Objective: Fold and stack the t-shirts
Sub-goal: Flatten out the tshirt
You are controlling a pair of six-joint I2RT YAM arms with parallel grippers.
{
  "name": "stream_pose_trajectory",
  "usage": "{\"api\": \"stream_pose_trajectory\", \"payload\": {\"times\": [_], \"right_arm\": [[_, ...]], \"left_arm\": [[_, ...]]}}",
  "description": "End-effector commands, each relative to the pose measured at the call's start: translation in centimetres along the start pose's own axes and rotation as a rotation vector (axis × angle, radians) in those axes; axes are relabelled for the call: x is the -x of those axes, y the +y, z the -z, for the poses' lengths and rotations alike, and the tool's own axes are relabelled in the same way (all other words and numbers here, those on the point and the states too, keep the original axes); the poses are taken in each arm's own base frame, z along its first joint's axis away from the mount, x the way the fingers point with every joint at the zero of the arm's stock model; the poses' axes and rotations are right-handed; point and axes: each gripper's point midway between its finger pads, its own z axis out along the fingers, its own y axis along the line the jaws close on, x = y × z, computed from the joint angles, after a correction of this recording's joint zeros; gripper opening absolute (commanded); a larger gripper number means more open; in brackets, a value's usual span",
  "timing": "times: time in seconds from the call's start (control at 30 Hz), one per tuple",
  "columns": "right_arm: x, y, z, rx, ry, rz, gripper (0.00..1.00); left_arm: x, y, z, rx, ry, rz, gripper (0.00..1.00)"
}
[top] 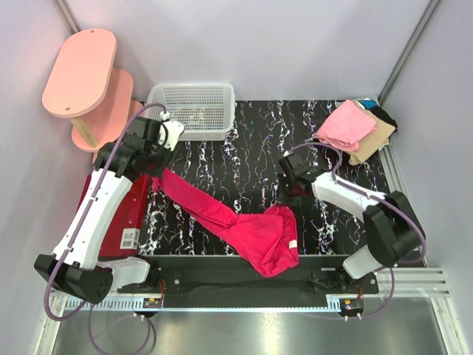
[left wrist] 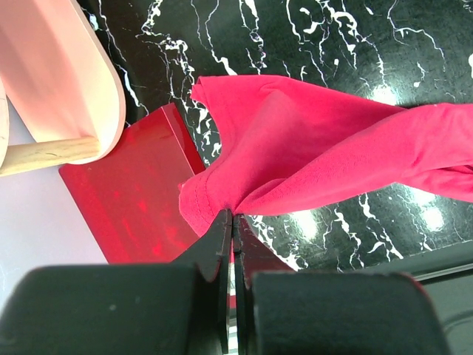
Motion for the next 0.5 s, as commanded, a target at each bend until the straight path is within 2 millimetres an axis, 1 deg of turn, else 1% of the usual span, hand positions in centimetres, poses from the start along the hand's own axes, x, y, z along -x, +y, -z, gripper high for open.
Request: {"api": "stream_pose_trajectory", "payload": {"times": [0.0,0.03,0.07,0.1,0.13,0.2,0.23,0.3,0.33,0.37,0.43,0.47], "right_arm": [[5.6,2.9,6.5,0.096,-0.217,-0.005,0.0],[6.4,3.0,8.2,0.097,-0.265,-0.002,0.0],[7.6,3.6,9.8,0.114,-0.314,0.001,0.0],[8.2,3.4,10.8,0.104,-0.351,0.008,0.0],[9.3,3.9,13.1,0.125,-0.415,0.008,0.0],[10.2,3.9,15.1,0.123,-0.473,0.014,0.0],[10.6,4.2,16.6,0.14,-0.505,0.011,0.0],[10.8,4.4,17.8,0.157,-0.521,0.009,0.0],[10.8,4.6,18.7,0.172,-0.535,0.009,0.0],[10.7,4.6,19.1,0.173,-0.539,0.007,0.0],[10.6,4.5,20.2,0.181,-0.553,0.002,0.0],[10.4,4.4,20.6,0.183,-0.56,0.002,0.0]], "left_arm": [[1.1,1.0,0.7,0.049,-0.064,-0.002,0.0],[1.2,1.1,0.8,0.055,-0.068,-0.001,0.0],[1.5,1.4,0.9,0.068,-0.073,0.001,0.0],[1.6,1.6,1.1,0.076,-0.076,0.0,0.0],[1.8,1.8,1.1,0.084,-0.08,0.0,0.0],[2.2,2.5,1.6,0.122,-0.092,0.002,0.0],[2.3,2.8,1.8,0.134,-0.093,-0.002,0.0],[2.7,3.5,2.4,0.168,-0.108,-0.001,0.0],[2.8,4.0,2.6,0.187,-0.11,0.001,0.0],[3.0,4.9,3.1,0.231,-0.117,0.01,0.0],[3.3,6.1,3.8,0.278,-0.123,0.014,0.0],[3.7,7.4,4.9,0.324,-0.142,0.036,0.0]]}}
